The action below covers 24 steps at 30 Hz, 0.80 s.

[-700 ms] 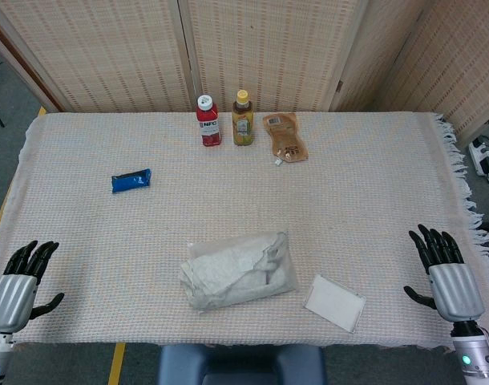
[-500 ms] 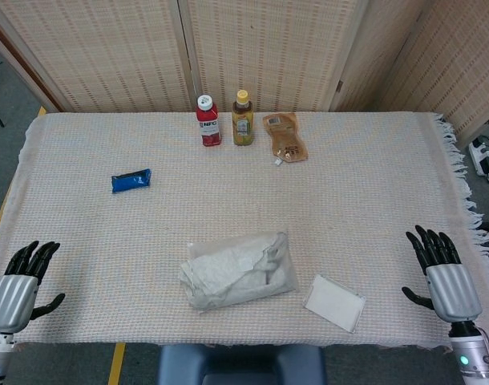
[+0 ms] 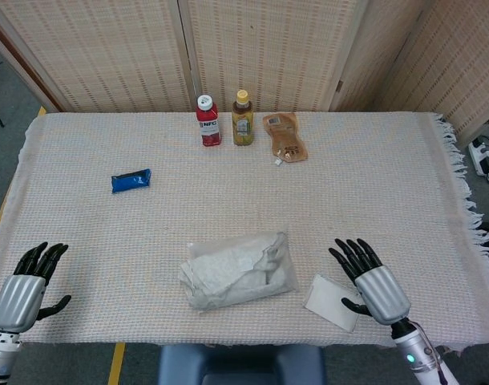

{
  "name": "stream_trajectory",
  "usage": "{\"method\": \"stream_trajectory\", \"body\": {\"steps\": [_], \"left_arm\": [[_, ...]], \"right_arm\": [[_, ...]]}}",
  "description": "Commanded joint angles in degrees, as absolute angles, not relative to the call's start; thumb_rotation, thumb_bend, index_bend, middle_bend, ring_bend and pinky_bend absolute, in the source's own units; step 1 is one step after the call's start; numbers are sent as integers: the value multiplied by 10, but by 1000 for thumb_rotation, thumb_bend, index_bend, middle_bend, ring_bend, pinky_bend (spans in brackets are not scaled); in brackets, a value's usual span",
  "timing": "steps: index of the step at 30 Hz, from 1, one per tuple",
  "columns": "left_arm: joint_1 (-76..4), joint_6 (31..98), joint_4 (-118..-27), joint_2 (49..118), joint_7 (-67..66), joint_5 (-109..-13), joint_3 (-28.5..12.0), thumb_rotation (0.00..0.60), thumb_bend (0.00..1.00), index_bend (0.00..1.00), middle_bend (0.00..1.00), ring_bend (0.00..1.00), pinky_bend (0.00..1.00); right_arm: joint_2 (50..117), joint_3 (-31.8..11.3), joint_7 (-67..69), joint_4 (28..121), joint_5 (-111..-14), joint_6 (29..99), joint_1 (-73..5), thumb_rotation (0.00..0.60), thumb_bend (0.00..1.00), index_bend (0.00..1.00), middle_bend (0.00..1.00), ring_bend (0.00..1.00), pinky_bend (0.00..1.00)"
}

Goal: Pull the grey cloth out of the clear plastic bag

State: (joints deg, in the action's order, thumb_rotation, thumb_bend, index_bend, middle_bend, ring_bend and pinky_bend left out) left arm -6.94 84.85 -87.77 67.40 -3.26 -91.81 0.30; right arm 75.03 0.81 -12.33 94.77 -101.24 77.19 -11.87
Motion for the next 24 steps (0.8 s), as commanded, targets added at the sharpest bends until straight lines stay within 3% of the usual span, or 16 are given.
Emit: {"method": "stream_trajectory", "body": {"steps": [1, 7, 17, 24], "left_arm": [[-71, 846, -882, 672, -32, -919, 6, 600, 217, 108, 143, 36, 140], [-72, 839, -884, 669, -29, -915, 8, 600, 218, 108, 143, 37, 141], [-76, 831, -884, 666, -15, -910, 7, 600, 218, 108, 142, 37, 139], [-78, 828, -880, 666, -5, -910, 8, 600, 218, 108, 139, 37, 137]], "right_arm": [[802, 9, -173, 954, -1027, 727, -149, 600, 110, 0, 0, 0, 0], [882, 7, -214, 920, -1015, 686, -172, 600, 164, 0, 0, 0, 0], [1004, -5, -217, 793, -1050, 725, -195, 600, 221, 0, 0, 0, 0], [1069, -21, -219, 732, -1030, 702, -223, 600, 219, 0, 0, 0, 0]]}}
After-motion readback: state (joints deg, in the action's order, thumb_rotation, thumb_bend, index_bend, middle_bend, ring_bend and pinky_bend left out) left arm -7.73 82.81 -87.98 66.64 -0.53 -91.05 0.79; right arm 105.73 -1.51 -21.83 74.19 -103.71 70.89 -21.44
